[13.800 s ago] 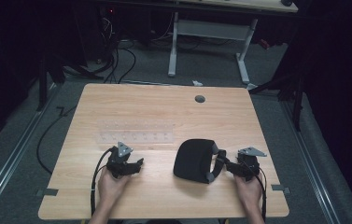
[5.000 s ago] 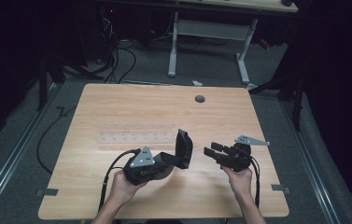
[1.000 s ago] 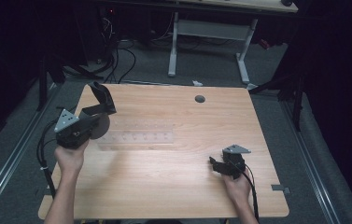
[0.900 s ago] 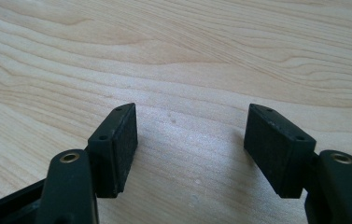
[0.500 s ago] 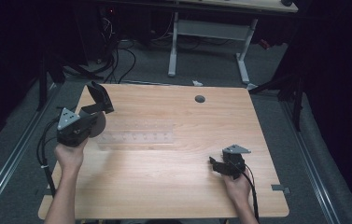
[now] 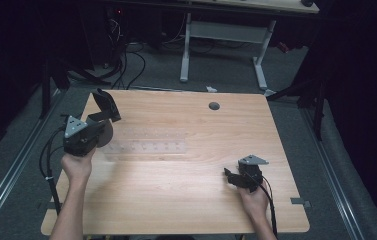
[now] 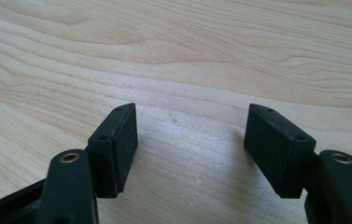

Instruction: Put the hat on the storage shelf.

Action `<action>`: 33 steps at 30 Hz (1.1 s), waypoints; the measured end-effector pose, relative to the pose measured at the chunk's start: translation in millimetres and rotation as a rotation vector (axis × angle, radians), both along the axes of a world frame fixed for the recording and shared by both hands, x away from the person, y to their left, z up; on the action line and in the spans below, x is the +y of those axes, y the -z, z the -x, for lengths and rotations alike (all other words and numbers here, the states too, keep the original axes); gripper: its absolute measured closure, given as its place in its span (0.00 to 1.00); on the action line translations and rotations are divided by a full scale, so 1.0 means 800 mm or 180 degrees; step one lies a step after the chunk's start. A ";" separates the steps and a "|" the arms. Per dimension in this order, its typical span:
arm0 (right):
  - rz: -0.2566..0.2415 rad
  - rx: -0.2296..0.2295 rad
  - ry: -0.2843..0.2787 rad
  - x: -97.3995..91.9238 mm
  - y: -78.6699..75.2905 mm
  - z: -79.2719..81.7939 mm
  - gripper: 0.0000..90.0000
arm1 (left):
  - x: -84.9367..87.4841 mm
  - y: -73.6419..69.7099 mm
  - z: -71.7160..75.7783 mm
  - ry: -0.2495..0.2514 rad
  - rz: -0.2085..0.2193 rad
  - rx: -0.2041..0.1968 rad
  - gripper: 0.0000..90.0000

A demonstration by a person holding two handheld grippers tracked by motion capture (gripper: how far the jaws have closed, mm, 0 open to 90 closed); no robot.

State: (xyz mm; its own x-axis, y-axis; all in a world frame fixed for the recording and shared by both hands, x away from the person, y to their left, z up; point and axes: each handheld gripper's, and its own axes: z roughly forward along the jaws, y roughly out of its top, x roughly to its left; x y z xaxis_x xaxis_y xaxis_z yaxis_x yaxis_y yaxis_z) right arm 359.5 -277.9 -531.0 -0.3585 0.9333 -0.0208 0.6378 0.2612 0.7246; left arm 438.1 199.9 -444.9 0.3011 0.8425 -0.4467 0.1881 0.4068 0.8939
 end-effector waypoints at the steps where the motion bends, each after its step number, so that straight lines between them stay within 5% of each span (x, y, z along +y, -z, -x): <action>1: 0.0001 0.0000 0.0000 0.000 0.000 0.000 0.39 | -0.001 0.001 0.000 -0.0007 -0.0006 -0.0001 0.95; 19: -0.0004 0.0001 -0.0010 0.000 0.000 0.000 0.39 | -0.013 0.035 0.000 -0.0098 -0.0045 0.0008 0.94; 27: -0.0003 0.0001 -0.0016 0.000 0.000 0.000 0.39 | -0.011 0.041 0.006 -0.0041 0.0017 0.0120 0.93; 33: -0.0003 0.0001 -0.0020 0.000 0.000 0.000 0.39 | -0.008 0.039 0.008 -0.0032 0.0096 0.0309 0.78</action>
